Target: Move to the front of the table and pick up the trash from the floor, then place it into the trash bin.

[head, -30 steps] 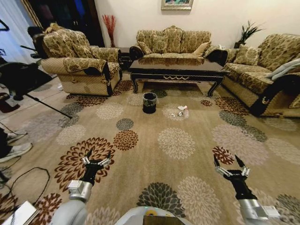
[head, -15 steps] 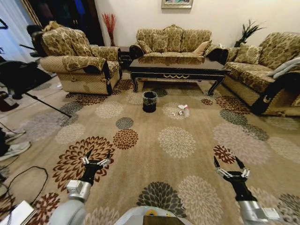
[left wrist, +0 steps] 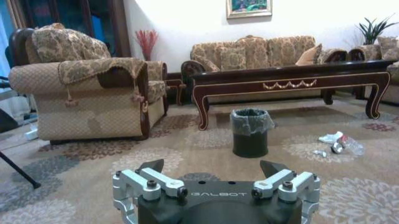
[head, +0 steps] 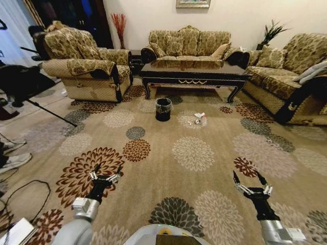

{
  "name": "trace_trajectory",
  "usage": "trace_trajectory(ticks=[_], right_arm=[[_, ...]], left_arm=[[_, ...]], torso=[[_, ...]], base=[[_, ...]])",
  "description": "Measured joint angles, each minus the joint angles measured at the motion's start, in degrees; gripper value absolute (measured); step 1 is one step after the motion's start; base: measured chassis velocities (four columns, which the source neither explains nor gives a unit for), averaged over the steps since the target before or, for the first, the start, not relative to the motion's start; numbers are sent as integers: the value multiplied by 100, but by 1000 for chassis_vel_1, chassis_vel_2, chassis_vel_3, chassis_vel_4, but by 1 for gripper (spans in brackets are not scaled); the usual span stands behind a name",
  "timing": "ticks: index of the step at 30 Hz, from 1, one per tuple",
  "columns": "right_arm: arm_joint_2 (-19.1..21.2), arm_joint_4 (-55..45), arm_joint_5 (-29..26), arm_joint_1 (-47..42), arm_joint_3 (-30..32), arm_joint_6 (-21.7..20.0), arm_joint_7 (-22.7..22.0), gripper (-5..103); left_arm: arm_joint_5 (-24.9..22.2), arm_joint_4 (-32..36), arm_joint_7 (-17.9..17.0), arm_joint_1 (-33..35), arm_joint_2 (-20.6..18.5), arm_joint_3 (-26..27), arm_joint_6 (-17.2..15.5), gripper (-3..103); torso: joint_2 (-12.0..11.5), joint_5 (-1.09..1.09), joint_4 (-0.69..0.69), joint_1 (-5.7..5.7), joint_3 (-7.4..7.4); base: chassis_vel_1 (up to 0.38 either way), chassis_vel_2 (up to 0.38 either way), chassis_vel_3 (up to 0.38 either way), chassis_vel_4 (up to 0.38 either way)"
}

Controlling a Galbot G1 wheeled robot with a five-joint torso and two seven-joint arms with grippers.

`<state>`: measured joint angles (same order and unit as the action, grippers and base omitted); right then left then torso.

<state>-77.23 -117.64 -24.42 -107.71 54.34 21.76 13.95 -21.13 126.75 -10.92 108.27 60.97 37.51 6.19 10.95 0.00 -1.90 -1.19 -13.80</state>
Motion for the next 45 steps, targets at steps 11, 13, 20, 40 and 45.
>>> trace_trajectory(ticks=[11,13,20,40,45], right_arm=[[-12,7,-18,-4,-1,-13,14,100],[-14,13,-14,0,-2,-19,12,100],[-18,42,-12,14,-10,-24,9,100],[-19,82,-45,6,-9,-36,158,100],[-13,84,-45,20,-6,-38,156,100]], left_arm=[[0,-17,32,19,6,-5,24,100],[0,-25,33,19,6,-5,26,100],[5,-51,36,11,6,-10,33,100],[37,-96,5,-12,41,-47,64,100],[55,-130,4,-27,56,-47,152,100]], torso=[[-239,0,0,60,178],[-291,0,0,79,212],[-437,0,0,105,332],[-898,0,1,118,766],[-959,1,-6,118,833]], base=[[0,0,0,0],[0,0,0,0],[0,0,0,0],[-36,49,40,-42],[-146,156,145,-138]])
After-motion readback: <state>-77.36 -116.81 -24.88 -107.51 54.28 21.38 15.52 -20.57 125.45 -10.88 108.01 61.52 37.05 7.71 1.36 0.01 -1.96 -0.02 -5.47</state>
